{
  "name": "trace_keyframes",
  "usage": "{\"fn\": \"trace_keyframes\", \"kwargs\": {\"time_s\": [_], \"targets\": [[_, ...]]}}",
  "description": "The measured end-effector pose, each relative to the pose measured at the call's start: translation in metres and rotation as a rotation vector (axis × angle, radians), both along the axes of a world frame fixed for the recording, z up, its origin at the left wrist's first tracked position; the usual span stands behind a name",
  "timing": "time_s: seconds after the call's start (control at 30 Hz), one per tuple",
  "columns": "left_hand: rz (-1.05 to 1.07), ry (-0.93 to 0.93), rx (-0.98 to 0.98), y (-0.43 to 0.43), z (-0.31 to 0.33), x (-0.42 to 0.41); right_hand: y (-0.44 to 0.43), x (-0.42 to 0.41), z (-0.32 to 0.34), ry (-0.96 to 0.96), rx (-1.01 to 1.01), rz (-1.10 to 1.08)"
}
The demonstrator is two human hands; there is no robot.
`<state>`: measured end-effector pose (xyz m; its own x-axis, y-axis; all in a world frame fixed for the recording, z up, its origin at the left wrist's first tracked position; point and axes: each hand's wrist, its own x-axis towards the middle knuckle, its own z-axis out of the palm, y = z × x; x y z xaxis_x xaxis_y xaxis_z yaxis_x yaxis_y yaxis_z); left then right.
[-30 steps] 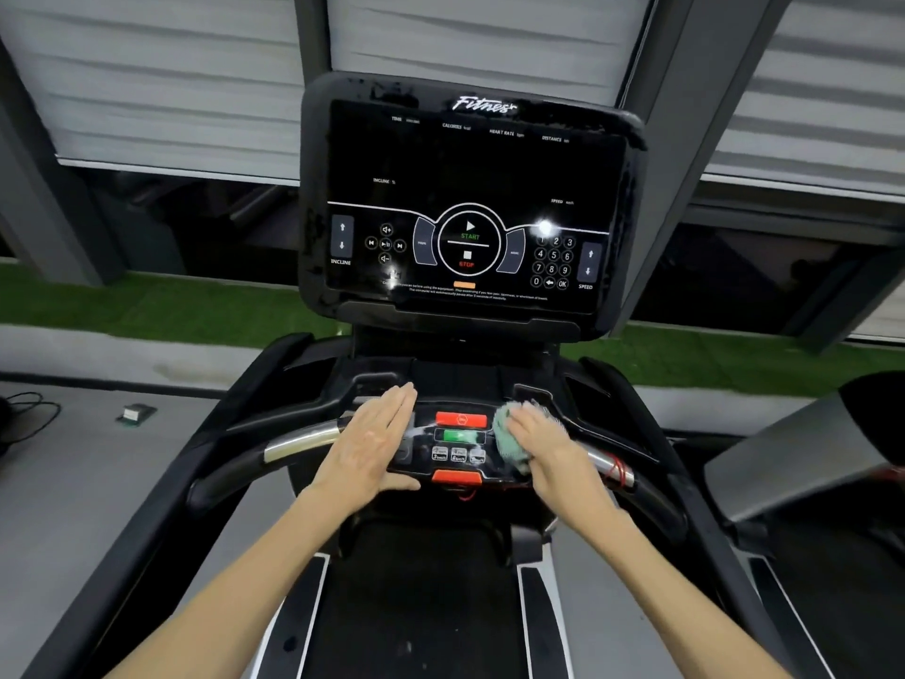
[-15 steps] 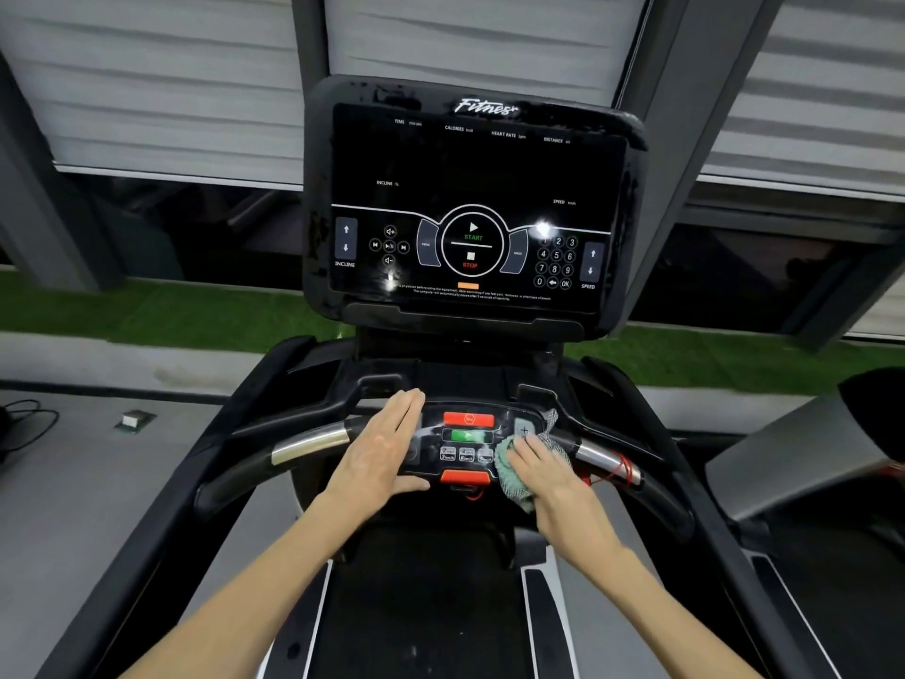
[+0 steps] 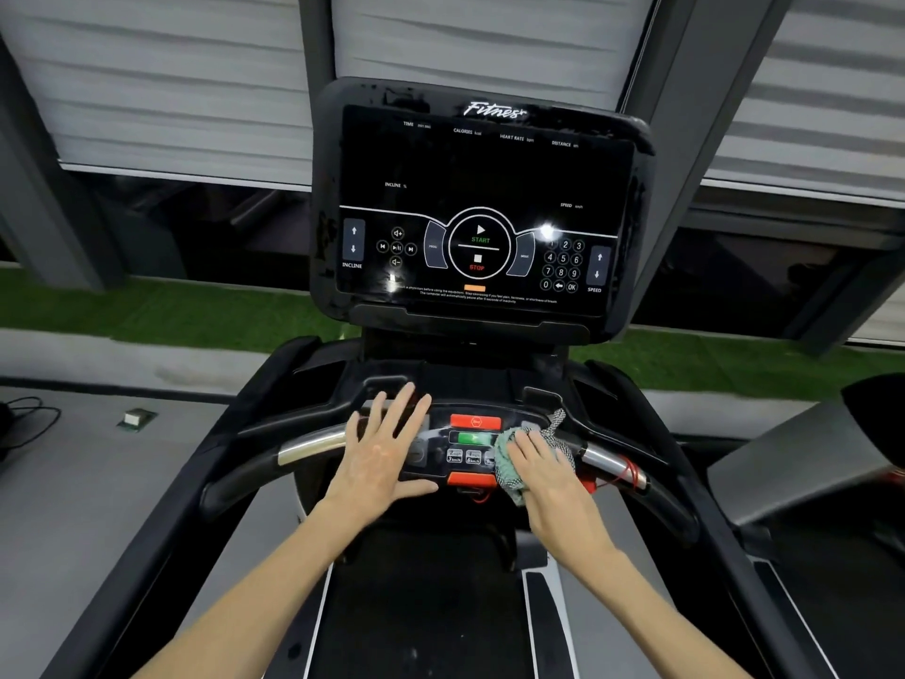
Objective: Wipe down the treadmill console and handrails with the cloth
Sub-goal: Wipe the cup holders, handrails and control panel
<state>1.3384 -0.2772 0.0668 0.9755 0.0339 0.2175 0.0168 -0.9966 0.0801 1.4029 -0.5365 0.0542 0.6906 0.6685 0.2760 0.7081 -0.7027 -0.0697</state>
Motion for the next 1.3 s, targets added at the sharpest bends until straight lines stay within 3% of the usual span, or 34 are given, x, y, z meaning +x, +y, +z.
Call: {"fn": "trace_keyframes", "kwargs": {"time_s": [0.27, 0.5, 0.87, 1.1, 1.2, 1.3], "targets": [[0.124, -0.055, -0.101, 0.006, -0.024, -0.008, 0.026, 0.026, 0.023, -0.002, 0.138, -0.056], [0.127, -0.031, -0.070, 0.005, -0.025, -0.008, -0.002, -0.012, -0.020, 0.029, 0.044, 0.030], [0.128, 0.001, -0.076, 0.006, -0.025, -0.008, 0.031, 0.032, 0.023, -0.023, 0.127, -0.068], [0.126, -0.002, -0.087, 0.005, -0.025, -0.009, 0.002, -0.004, -0.005, -0.088, 0.087, 0.120], [0.134, -0.006, -0.091, 0.005, -0.024, -0.009, 0.008, 0.012, 0.017, -0.138, 0.011, 0.179], [0.123, -0.024, -0.090, 0.007, -0.024, -0.007, 0.027, 0.032, 0.043, -0.134, 0.058, 0.071]]}}
